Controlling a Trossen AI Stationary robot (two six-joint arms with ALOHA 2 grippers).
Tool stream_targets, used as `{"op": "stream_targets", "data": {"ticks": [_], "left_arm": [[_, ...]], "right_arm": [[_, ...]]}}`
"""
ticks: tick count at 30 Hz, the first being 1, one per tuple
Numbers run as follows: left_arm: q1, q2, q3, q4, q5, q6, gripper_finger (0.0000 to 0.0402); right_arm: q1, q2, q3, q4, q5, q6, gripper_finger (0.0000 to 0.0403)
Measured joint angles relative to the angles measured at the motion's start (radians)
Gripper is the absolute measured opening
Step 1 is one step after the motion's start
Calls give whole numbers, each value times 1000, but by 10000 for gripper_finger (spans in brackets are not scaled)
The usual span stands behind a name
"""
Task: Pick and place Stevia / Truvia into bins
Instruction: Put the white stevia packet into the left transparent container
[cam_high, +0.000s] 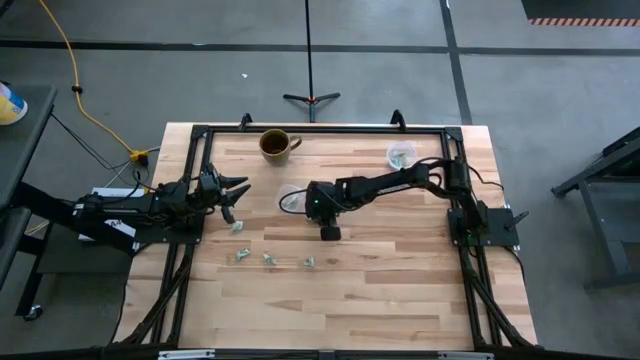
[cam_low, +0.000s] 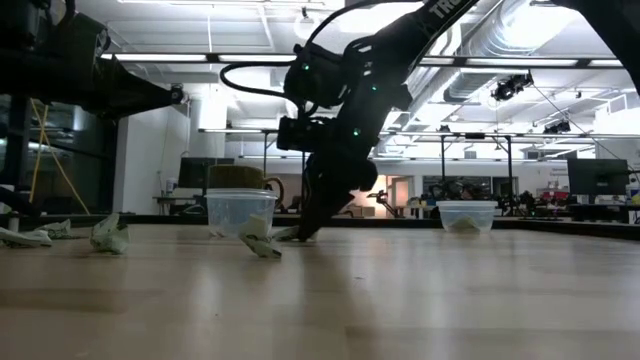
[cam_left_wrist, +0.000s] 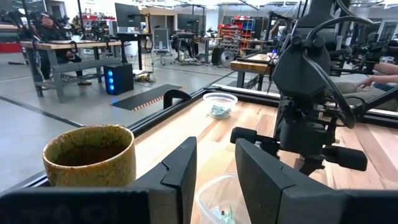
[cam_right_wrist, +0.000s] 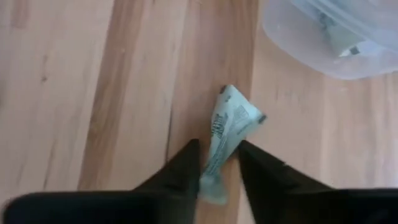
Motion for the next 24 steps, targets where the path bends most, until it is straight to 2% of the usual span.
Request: {"op": "stream_targets", "data": {"ticks": [2,4,9,13,16,18,21,24], "left_arm": [[0,0,0,0,0,0,145],[0,0,0,0,0,0,145],[0,0,0,0,0,0,145],[0,0,0,0,0,0,145],[0,0,0,0,0,0,145],[0,0,0,0,0,0,145],[0,0,0,0,0,0,145],[0,0,0,0,0,0,145]], "right_arm": [[0,0,0,2,-15,-2,39],[-1,1,0,24,-44,-17,11],[-4,2,0,196,-175,-41,28],[-22,2,0,341,-255,-55,6],[-45,2,0,415,-306,-43,11],[-59,2,0,453,-269,-24,10],[-78,2,0,472,-154,-21,3],[-95,2,0,468,-132,-45,18]]}}
